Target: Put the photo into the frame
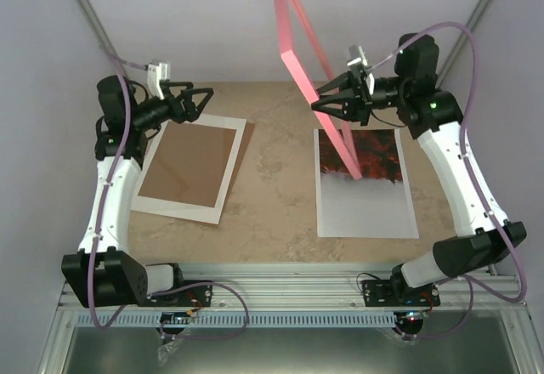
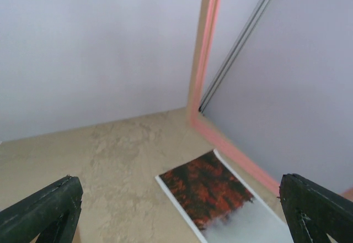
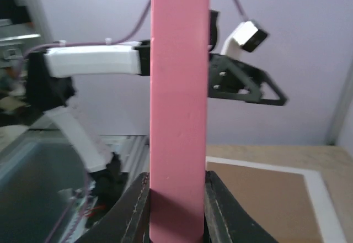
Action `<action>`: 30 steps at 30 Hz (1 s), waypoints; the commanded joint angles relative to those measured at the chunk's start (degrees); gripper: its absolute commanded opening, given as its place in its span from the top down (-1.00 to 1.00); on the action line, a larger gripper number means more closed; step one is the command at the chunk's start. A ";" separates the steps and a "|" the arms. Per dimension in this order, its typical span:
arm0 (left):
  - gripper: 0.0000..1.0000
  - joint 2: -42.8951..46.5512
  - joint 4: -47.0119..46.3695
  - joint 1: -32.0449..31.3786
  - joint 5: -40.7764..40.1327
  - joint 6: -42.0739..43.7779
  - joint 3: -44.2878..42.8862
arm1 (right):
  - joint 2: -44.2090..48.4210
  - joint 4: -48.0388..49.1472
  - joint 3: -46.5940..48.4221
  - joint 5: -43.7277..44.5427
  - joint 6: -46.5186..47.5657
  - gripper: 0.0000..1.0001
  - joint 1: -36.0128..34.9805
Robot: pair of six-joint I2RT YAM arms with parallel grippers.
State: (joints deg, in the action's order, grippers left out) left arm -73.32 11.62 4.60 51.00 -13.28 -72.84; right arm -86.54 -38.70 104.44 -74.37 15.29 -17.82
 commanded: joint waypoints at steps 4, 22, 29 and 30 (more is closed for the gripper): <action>-0.98 1.19 -34.45 -0.42 3.46 -22.65 7.34 | 6.00 44.84 -5.44 -14.77 -40.27 0.99 -2.87; -0.96 -8.09 -48.54 -8.98 -2.32 -26.99 2.99 | 2.79 85.31 -6.84 -7.44 -77.73 0.99 -6.30; -0.96 -13.79 -49.04 -13.53 -2.33 -24.75 -1.28 | 2.88 87.90 -9.43 -5.85 -78.69 0.99 -9.16; -0.96 -14.61 -48.57 -14.04 -2.44 -24.38 -1.83 | 2.69 88.19 -9.31 -5.75 -78.78 0.99 -9.38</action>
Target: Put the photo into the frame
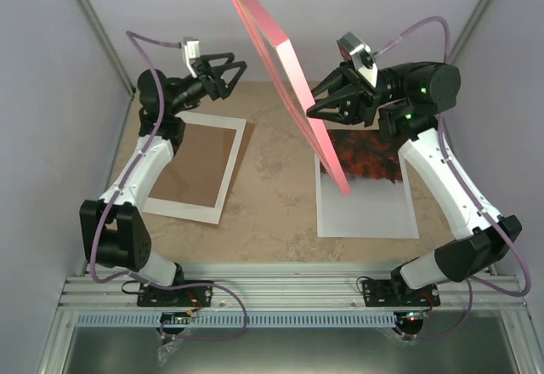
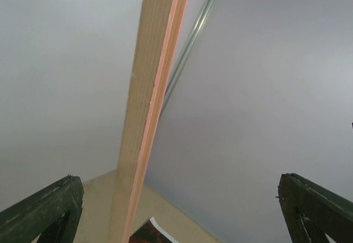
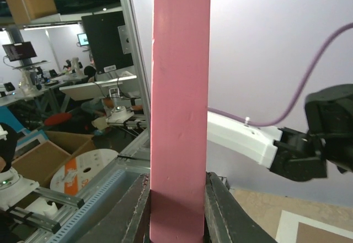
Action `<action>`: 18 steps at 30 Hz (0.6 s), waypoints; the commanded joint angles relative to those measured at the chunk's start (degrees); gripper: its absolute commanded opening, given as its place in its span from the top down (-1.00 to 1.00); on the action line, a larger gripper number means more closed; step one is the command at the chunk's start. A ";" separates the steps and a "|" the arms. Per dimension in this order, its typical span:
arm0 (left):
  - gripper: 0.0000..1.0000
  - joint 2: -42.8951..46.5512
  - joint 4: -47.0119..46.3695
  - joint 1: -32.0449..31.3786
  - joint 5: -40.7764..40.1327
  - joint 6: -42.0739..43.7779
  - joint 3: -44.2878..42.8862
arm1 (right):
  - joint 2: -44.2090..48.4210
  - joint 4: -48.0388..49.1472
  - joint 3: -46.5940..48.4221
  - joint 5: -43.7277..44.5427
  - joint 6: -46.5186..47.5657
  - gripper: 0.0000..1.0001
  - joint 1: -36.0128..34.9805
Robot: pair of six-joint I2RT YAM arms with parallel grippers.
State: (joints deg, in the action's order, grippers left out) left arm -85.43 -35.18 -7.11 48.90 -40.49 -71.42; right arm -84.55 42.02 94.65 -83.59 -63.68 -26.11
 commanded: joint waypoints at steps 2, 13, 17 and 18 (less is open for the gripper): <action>-0.95 -3.74 -2.78 -2.84 -0.81 2.31 -3.68 | 0.27 8.47 1.07 3.60 -0.43 0.99 -1.51; -0.73 -9.77 -6.44 -4.71 -0.69 0.67 -8.25 | -1.59 17.69 -0.32 6.59 -9.13 0.99 -3.59; -0.53 -11.24 -11.30 -4.92 0.15 -2.61 -8.67 | -1.36 18.09 -0.98 7.08 -9.82 0.99 -3.60; -0.44 -11.61 -11.73 -4.93 0.14 -3.27 -9.03 | -1.29 18.20 -1.29 7.25 -9.95 0.99 -3.65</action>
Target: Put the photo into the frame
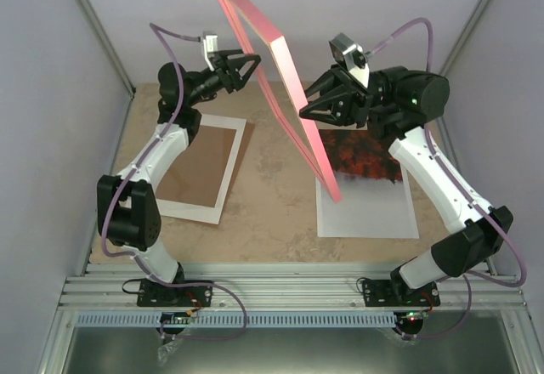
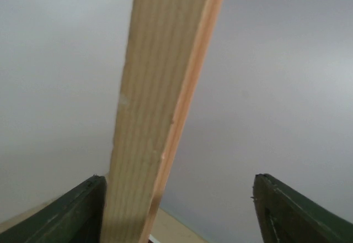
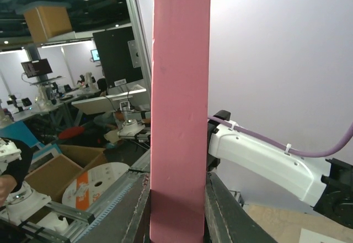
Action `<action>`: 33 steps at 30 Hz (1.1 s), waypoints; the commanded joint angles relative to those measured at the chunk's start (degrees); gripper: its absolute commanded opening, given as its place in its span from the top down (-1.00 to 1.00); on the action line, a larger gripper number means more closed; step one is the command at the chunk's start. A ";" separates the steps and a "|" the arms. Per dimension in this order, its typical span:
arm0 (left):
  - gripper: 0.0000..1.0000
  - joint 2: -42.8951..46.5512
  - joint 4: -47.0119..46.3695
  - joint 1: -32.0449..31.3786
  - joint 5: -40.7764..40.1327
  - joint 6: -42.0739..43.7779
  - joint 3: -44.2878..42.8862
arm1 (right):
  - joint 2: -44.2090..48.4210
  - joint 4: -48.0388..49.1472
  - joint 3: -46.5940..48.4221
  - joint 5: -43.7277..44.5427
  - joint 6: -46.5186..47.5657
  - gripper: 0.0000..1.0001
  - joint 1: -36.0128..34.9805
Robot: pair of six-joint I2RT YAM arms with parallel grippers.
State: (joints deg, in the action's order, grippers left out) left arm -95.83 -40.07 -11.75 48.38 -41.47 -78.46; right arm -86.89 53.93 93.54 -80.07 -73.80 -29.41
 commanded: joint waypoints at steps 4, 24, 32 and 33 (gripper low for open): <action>0.00 -1.62 -10.57 -0.29 1.30 -5.07 -1.41 | 1.24 6.70 -1.06 4.19 -0.51 0.99 -0.34; 1.00 3.83 -6.85 1.76 3.10 -5.62 4.36 | 2.30 -6.11 -4.26 7.84 3.70 -0.21 6.80; 1.00 6.66 2.51 7.02 8.85 -8.33 8.88 | 4.45 -23.83 -8.14 10.05 18.43 -0.82 11.96; 1.00 7.30 5.41 7.49 8.98 -6.94 9.38 | 4.52 -29.34 -8.11 10.71 22.60 -0.84 12.55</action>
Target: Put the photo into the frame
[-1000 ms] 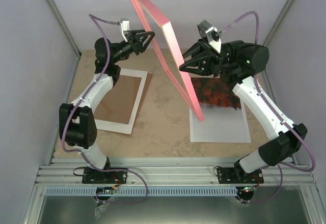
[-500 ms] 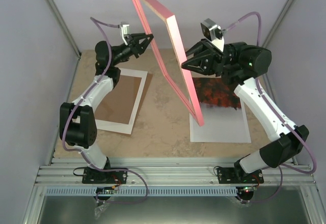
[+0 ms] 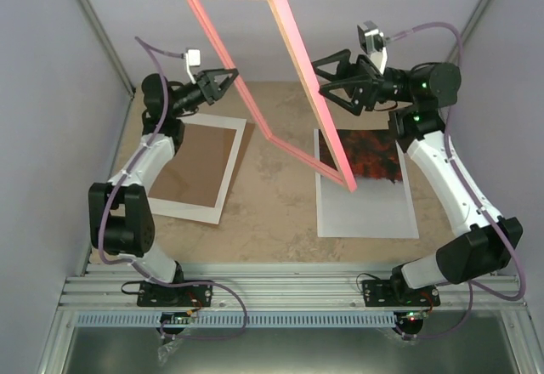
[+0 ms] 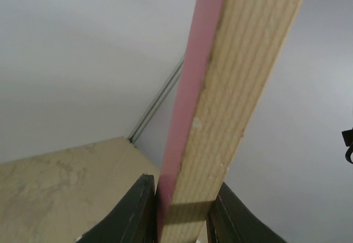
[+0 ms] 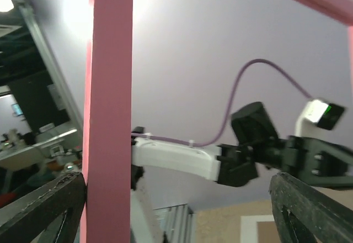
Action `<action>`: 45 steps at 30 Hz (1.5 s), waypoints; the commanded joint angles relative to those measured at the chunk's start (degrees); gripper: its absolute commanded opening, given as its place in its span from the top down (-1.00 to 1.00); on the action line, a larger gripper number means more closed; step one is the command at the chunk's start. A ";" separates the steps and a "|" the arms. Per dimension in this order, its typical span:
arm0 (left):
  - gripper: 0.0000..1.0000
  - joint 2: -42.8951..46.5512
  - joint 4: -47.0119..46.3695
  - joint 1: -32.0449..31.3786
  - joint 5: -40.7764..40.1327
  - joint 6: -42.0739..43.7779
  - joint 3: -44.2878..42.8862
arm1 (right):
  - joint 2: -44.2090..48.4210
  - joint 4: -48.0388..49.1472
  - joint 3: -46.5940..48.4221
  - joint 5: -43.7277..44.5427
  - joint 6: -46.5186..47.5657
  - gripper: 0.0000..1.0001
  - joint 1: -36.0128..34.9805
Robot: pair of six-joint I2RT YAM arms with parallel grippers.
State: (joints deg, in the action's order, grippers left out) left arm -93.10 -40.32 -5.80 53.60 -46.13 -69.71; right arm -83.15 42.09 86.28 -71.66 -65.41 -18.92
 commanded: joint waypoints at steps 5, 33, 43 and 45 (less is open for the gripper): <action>1.00 9.37 26.45 2.20 -1.12 10.82 1.60 | 1.72 -39.18 -2.04 8.33 34.73 -0.86 5.70; 1.00 5.97 77.42 4.66 -24.61 38.96 1.15 | -1.60 -57.40 -29.28 17.05 61.69 -0.78 14.17; 1.00 1.74 81.27 4.66 -31.42 40.99 0.62 | -5.21 -55.93 -30.42 25.18 57.01 -0.71 13.24; 1.00 1.16 81.99 4.59 -32.49 41.10 0.65 | -5.28 -55.12 -31.09 24.86 56.69 -0.68 13.14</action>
State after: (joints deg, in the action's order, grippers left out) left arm -91.50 40.71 -1.02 21.89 -5.74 -68.38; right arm -87.90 -15.14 56.40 -47.97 -7.03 -5.39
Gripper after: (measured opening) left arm 0.219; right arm 0.851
